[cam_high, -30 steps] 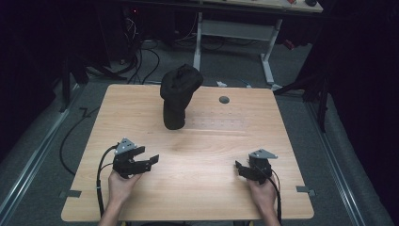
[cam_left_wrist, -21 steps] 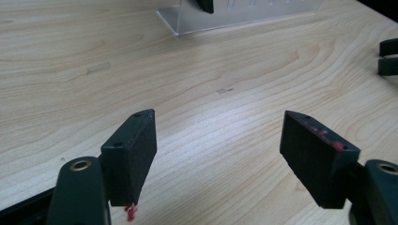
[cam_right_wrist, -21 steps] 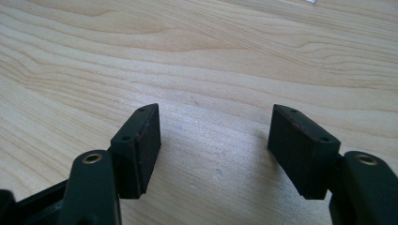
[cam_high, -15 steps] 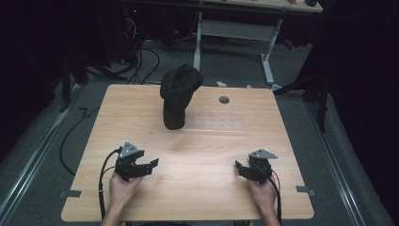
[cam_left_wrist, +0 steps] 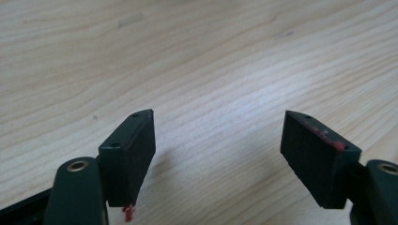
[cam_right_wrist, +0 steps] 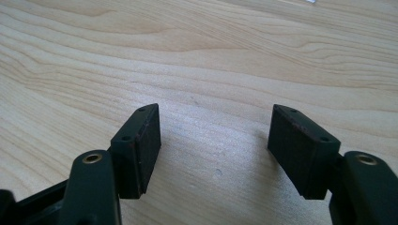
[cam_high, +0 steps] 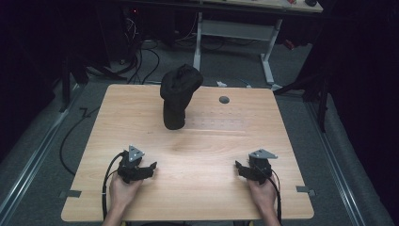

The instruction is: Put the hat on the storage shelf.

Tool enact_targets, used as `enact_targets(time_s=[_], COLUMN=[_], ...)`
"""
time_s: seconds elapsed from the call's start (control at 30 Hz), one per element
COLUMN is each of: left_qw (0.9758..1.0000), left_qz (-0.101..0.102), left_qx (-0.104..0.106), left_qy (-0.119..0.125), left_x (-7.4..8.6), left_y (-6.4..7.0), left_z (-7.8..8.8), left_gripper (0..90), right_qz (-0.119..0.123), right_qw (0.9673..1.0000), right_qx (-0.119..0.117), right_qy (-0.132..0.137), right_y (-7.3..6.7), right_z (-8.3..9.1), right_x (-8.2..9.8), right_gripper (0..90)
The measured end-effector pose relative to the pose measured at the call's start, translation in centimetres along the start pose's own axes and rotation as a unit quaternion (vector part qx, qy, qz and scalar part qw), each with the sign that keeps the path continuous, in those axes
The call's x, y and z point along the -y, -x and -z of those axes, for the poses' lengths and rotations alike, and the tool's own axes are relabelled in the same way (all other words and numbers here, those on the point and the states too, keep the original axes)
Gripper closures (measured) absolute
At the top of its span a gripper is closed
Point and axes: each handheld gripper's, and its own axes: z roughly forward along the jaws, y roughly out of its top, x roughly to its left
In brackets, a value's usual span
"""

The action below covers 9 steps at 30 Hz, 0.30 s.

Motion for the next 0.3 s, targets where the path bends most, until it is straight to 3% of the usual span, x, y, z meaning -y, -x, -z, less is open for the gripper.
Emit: enact_targets(time_s=[0.1, 0.3], left_qw=[0.9998, 0.9998], left_qz=[0.016, 0.013], left_qx=[0.011, 0.010], left_qy=[0.010, 0.009], left_x=[0.39, 0.39], left_y=[-0.28, -0.25], left_z=[-0.11, -0.13], left_gripper=[25.5, 24.0], right_qz=[0.000, 0.001], right_qw=[1.0000, 1.0000], right_qx=[0.000, 0.000], right_qy=[0.000, 0.000], right_y=[0.00, 0.00], right_z=[0.00, 0.00], right_x=[0.00, 0.00], right_gripper=[34.8, 34.8])
